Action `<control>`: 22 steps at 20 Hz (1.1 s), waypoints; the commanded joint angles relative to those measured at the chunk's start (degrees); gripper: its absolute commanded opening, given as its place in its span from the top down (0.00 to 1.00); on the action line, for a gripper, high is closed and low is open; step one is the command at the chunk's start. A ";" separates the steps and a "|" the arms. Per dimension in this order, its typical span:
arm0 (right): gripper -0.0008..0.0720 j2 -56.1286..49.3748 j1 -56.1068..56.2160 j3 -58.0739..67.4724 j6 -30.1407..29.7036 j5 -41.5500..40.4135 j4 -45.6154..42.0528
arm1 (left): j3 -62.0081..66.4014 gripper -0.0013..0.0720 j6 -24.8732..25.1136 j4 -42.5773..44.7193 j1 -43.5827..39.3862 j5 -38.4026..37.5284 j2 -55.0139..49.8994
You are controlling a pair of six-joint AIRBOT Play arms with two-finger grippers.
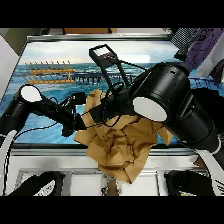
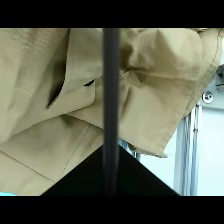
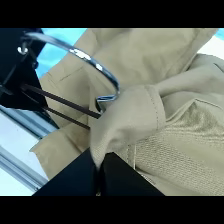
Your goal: Fold the clothes and pants, and hang the long-sleeved shirts on hangers.
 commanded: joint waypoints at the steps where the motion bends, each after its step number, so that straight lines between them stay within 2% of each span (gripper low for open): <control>1: 0.97 -0.09 0.24 0.07 -0.02 -0.68 0.66 | 0.07 0.96 0.11 -0.04 0.07 -0.28 -0.04; 3: 0.95 -0.07 0.24 0.07 -0.02 -0.66 0.87 | 0.07 0.96 0.11 -0.04 0.07 -0.33 -0.04; 4: 0.82 -0.07 0.20 0.07 -0.02 -0.66 1.53 | 0.07 0.96 0.09 -0.04 0.07 -0.33 -0.04; 5: 0.42 -0.02 0.17 0.07 -0.04 -0.66 2.43 | 0.07 0.96 0.09 -0.04 0.07 -0.37 -0.04; 6: 0.07 0.07 0.17 0.07 -0.33 -0.63 3.13 | 0.07 0.96 0.09 -0.04 0.07 -0.37 -0.04; 7: 0.03 0.31 0.15 0.07 -0.92 -0.46 3.98 | 0.07 0.96 0.11 -0.04 0.07 -0.35 -0.02; 13: 0.03 6.03 -2.47 0.13 -5.07 5.14 4.83 | 0.07 0.96 0.09 -0.07 0.07 -0.44 -0.04; 15: 0.03 8.15 -4.81 0.13 -9.62 5.81 7.74 | 0.07 0.96 0.09 -0.09 0.07 -0.42 -0.04; 18: 0.03 10.12 -9.66 0.13 -21.86 7.69 10.73 | 0.07 0.96 0.09 -0.09 0.07 -0.42 -0.04; 20: 0.03 10.64 -11.76 0.13 -24.74 7.65 10.23 | 0.07 0.96 0.09 -0.11 0.07 -0.42 -0.04; 22: 0.03 10.62 -12.46 0.09 -24.72 7.96 9.35 | 0.07 0.96 0.09 -0.09 0.07 -0.37 -0.04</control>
